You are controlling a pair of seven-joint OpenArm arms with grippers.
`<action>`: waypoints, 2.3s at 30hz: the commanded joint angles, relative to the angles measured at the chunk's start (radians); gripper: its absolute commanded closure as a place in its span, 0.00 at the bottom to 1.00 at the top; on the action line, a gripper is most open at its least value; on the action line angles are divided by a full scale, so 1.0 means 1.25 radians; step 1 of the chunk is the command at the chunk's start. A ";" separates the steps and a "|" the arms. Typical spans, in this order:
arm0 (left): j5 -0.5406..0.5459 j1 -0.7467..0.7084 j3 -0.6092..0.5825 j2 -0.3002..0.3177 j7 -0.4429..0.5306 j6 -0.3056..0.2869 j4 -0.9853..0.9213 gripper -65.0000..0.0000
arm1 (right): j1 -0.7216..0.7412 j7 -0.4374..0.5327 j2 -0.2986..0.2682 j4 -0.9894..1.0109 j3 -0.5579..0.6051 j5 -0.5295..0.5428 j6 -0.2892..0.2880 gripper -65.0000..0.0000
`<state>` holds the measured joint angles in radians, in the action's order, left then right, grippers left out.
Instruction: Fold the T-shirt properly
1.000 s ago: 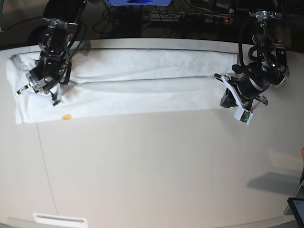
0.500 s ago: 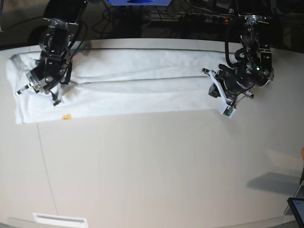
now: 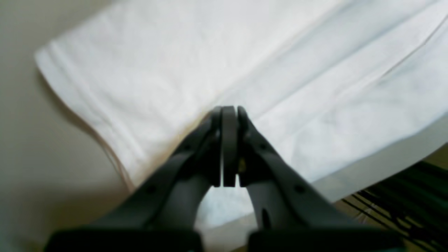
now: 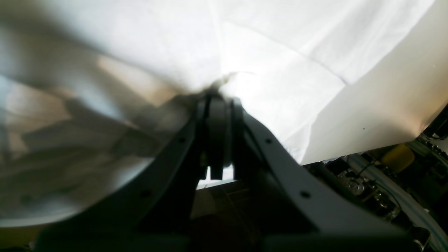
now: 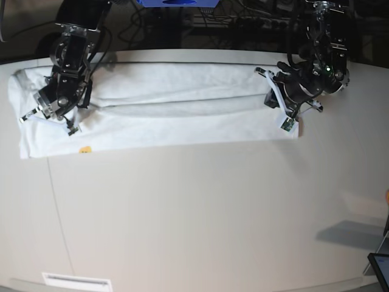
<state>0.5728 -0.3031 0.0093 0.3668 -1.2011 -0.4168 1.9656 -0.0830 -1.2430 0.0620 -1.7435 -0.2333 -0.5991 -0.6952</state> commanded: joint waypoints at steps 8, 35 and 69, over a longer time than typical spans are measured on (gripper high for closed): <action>0.001 -0.023 0.018 0.013 -0.019 0.001 0.037 1.00 | 0.009 0.006 0.003 -0.006 0.002 0.013 -0.002 0.99; -0.051 0.084 -0.002 -0.045 -0.007 0.003 -0.093 1.00 | 0.004 0.007 0.001 -0.006 0.002 0.013 -0.002 0.99; -0.057 0.015 -0.062 0.107 -0.007 0.003 0.003 1.00 | 0.002 -0.074 0.003 -0.143 -0.005 0.012 -0.002 0.64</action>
<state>0.4965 -0.2897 -0.0746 0.4877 -1.2205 -0.4171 1.9526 -0.0914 -1.3304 0.0692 -1.9049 -0.2382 -0.5747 -0.6987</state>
